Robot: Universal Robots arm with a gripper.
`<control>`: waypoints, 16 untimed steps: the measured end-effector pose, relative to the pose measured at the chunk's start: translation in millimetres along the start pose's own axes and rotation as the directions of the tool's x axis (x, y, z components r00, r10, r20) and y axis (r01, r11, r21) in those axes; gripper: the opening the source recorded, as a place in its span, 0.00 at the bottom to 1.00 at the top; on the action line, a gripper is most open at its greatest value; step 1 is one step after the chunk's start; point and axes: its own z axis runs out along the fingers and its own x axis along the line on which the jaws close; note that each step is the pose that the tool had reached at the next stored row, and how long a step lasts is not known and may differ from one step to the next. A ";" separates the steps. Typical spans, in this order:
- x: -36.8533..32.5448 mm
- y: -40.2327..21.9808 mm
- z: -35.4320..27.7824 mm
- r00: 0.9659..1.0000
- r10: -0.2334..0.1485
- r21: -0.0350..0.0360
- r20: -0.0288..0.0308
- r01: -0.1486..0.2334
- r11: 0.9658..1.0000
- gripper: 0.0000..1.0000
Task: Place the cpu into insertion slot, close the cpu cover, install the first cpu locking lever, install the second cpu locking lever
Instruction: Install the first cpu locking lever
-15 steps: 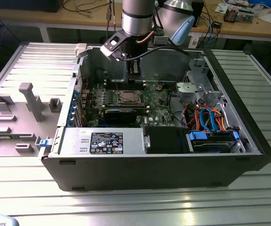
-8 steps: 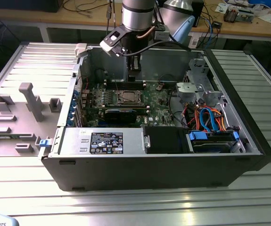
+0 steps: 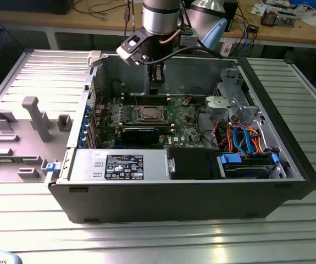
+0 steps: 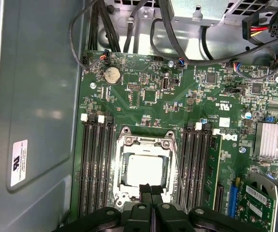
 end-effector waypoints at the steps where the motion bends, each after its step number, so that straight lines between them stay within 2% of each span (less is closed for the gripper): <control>1: 0.0 0.0 0.0 1.000 -0.006 0.000 0.000 0.006 1.000 0.11; 2: 0.0 0.0 -0.1 1.000 -0.018 0.000 0.000 0.018 1.000 0.11; 4: 0.0 0.0 0.0 0.997 -0.080 0.000 0.004 0.080 0.997 0.11; 7: 0.0 0.0 0.0 0.987 -0.158 0.002 0.010 0.158 0.987 0.11; 9: 0.0 0.0 0.0 0.966 -0.260 0.002 0.013 0.260 0.966 0.11; 11: 0.0 0.0 0.0 0.945 -0.327 0.003 0.015 0.327 0.945 0.11; 12: 0.0 0.0 0.0 0.941 -0.338 0.003 0.015 0.338 0.941 0.11; 14: 0.0 0.0 0.0 0.941 -0.338 0.003 0.015 0.338 0.941 0.11; 16: 0.0 0.0 0.0 0.939 -0.344 0.003 0.015 0.344 0.939 0.11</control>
